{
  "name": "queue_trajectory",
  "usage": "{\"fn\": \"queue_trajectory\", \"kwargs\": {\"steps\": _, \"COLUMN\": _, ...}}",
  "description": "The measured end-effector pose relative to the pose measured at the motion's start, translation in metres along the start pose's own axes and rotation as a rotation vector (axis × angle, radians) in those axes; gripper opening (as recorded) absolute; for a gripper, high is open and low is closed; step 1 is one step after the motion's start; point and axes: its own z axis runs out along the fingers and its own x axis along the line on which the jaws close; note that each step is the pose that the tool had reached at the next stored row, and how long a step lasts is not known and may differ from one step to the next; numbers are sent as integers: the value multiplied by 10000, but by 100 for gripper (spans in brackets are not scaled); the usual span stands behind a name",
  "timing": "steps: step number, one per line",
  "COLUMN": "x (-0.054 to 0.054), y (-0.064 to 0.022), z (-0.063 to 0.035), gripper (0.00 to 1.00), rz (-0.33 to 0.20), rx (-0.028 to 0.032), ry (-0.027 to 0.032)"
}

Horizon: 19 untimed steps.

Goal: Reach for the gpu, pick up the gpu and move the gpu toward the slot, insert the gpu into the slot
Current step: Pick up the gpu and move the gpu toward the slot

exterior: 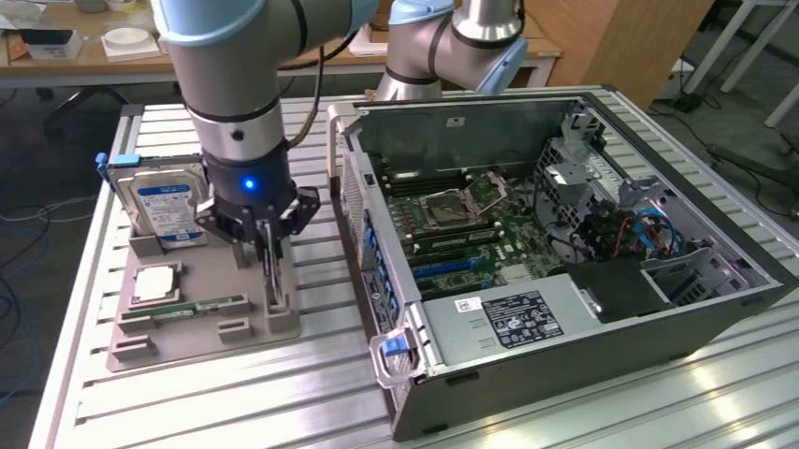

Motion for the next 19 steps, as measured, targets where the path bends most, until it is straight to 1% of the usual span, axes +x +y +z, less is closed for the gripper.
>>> {"fn": "queue_trajectory", "kwargs": {"steps": 19, "x": -19, "y": 37, "z": -862, "gripper": 26, "rz": 0, "rx": 0, "ry": -1}}
